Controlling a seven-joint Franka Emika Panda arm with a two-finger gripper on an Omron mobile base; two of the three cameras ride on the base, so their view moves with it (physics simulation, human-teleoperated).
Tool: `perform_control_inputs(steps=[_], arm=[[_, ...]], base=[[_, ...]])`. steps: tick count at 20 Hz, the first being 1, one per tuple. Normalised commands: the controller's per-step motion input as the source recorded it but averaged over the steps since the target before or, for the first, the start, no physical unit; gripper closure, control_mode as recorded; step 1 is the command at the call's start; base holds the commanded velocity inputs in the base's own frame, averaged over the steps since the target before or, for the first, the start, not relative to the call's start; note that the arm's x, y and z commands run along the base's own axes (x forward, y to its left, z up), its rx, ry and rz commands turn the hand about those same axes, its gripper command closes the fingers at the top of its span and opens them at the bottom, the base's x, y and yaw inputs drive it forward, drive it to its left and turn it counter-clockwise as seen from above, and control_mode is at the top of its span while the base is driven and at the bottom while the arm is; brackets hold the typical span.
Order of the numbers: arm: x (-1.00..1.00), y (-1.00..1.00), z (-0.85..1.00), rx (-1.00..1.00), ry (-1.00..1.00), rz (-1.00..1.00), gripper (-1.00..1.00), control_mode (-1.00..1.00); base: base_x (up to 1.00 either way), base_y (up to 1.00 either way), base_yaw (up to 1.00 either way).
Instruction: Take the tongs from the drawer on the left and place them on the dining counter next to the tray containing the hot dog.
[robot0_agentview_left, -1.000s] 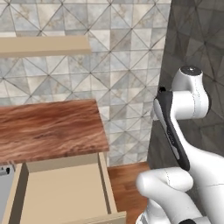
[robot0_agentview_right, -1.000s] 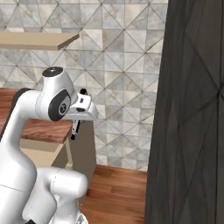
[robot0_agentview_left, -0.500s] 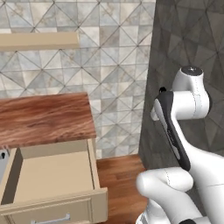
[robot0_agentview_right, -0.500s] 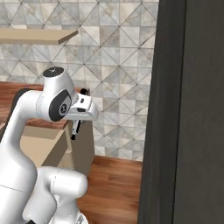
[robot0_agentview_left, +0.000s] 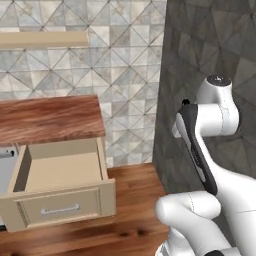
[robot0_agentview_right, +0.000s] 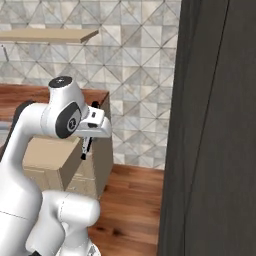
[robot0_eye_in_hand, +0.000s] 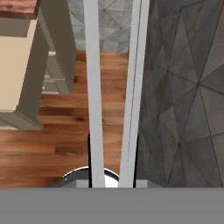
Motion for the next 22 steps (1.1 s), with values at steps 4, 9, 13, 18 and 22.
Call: perform_control_inputs(steps=[4,9,13,18,22], arm=[[0.0,0.0,0.0,0.0,0.0,0.0,1.0,1.0],[0.0,0.0,0.0,0.0,0.0,0.0,1.0,1.0],[0.0,0.0,0.0,0.0,0.0,0.0,1.0,1.0],[0.0,0.0,0.0,0.0,0.0,0.0,1.0,1.0],[0.0,0.0,0.0,0.0,0.0,0.0,1.0,1.0]], base=[[-0.51,0.09,0.08],[-0.1,0.39,0.47],[-0.06,0.6,0.71],[-0.1,0.58,0.71],[-0.07,0.42,0.7]])
